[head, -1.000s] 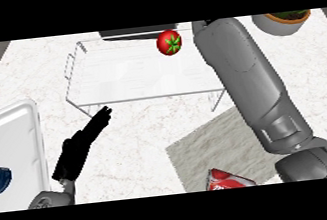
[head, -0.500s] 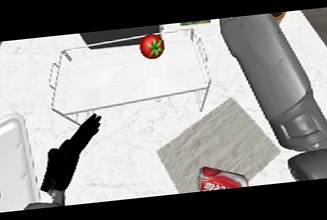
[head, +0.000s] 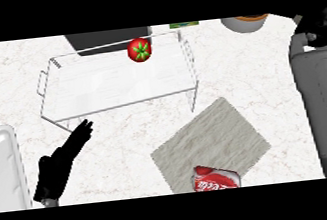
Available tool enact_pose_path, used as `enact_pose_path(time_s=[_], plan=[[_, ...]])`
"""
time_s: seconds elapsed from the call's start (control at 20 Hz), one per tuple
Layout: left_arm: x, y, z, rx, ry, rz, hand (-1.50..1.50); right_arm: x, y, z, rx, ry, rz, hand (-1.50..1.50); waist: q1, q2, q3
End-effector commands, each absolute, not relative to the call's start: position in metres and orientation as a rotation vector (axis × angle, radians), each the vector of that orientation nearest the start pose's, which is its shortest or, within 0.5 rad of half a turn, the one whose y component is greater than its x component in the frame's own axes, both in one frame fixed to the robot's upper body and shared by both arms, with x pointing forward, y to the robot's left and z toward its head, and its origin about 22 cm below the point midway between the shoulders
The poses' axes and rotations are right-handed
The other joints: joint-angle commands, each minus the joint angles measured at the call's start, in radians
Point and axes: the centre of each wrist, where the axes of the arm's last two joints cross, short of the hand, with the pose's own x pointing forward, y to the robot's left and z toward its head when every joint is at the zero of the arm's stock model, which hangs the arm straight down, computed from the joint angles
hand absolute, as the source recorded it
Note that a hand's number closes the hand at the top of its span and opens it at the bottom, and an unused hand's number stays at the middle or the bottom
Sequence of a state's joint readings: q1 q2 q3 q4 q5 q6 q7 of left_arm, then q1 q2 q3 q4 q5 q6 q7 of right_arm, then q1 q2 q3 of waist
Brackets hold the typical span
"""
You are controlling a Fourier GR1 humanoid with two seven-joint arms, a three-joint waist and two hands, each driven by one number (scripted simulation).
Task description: Pick the tomato from the placemat and place it in the tiered shelf
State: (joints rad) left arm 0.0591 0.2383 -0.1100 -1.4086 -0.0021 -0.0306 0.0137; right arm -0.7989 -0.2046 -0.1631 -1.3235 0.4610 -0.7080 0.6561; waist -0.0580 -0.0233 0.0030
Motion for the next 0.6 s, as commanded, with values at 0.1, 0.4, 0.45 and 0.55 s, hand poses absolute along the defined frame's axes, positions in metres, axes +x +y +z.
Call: enact_pose_path(time_s=[0.1, 0.4, 0.45, 0.55], plan=[[0.213, 0.289, -0.038, 0.148, -1.285, -0.238, 0.0, 0.309, -0.271, 0.197, -0.738, -1.607, -0.378, -1.5, 0.008, 0.007, -0.003], [0.238, 0.267, -0.039, 0.104, -1.308, -0.269, 0.0, 0.249, -0.313, 0.195, -0.746, -1.621, -0.312, -1.5, 0.038, 0.021, -0.003], [0.233, 0.282, -0.025, 0.11, -1.324, -0.259, 0.0, 0.235, -0.325, 0.188, -0.753, -1.613, -0.319, -1.5, 0.039, 0.019, -0.002], [0.23, 0.291, -0.038, 0.141, -1.316, -0.272, 0.0, 0.223, -0.307, 0.194, -0.763, -1.593, -0.333, -1.5, 0.047, 0.021, -0.003]])
